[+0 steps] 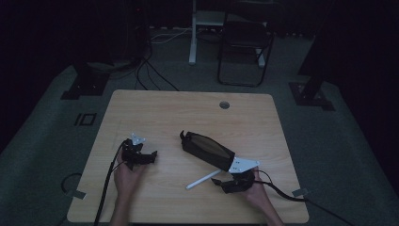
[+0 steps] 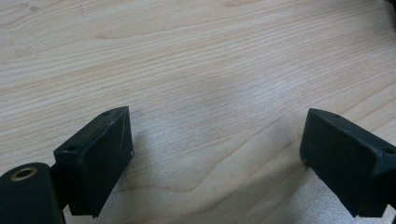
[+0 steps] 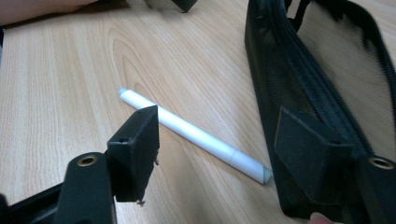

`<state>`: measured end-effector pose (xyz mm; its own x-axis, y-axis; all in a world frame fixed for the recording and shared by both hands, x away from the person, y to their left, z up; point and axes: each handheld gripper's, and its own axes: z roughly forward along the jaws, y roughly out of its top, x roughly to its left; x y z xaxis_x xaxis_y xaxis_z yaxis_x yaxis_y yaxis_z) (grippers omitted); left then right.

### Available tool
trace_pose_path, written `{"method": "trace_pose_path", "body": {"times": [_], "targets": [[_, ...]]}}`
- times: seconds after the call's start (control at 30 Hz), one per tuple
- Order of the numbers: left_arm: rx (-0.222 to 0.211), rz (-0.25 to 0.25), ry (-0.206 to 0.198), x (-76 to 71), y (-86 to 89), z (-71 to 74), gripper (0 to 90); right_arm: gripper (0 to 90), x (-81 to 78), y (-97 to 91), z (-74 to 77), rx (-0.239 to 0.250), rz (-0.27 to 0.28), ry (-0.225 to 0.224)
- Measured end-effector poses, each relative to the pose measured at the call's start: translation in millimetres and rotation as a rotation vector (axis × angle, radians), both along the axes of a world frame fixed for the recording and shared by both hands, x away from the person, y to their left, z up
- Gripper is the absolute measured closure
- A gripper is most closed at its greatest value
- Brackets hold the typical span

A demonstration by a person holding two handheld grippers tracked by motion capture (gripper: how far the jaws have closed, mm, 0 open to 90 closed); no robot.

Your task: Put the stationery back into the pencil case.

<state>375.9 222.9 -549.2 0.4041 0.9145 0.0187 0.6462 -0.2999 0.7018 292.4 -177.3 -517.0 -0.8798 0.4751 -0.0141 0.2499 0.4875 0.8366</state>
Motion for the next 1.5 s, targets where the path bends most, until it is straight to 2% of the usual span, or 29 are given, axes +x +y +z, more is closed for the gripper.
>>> {"method": "trace_pose_path", "body": {"times": [0.47,0.63,0.73,0.87,1.1,1.5], "targets": [[0.000,0.000,0.000,0.0,0.0,0.0,9.8,32.7,5.2,11.0,-16.4,-0.030,0.033,0.025],[0.000,0.000,0.000,0.0,0.0,0.0,9.8,35.1,7.8,24.3,-21.1,-0.062,0.067,0.013],[0.000,0.000,0.000,0.0,0.0,0.0,9.8,36.5,10.7,29.5,-25.5,-0.077,0.078,0.022],[0.000,0.000,0.000,0.0,0.0,0.0,9.8,43.4,11.2,31.0,-30.1,-0.102,0.094,0.039],[0.000,0.000,0.000,0.0,0.0,0.0,9.8,59.6,8.6,31.0,-32.3,-0.135,0.108,0.041],[0.000,0.000,0.000,0.0,0.0,0.0,9.8,75.7,6.0,29.8,-30.7,-0.160,0.114,0.075]]}}
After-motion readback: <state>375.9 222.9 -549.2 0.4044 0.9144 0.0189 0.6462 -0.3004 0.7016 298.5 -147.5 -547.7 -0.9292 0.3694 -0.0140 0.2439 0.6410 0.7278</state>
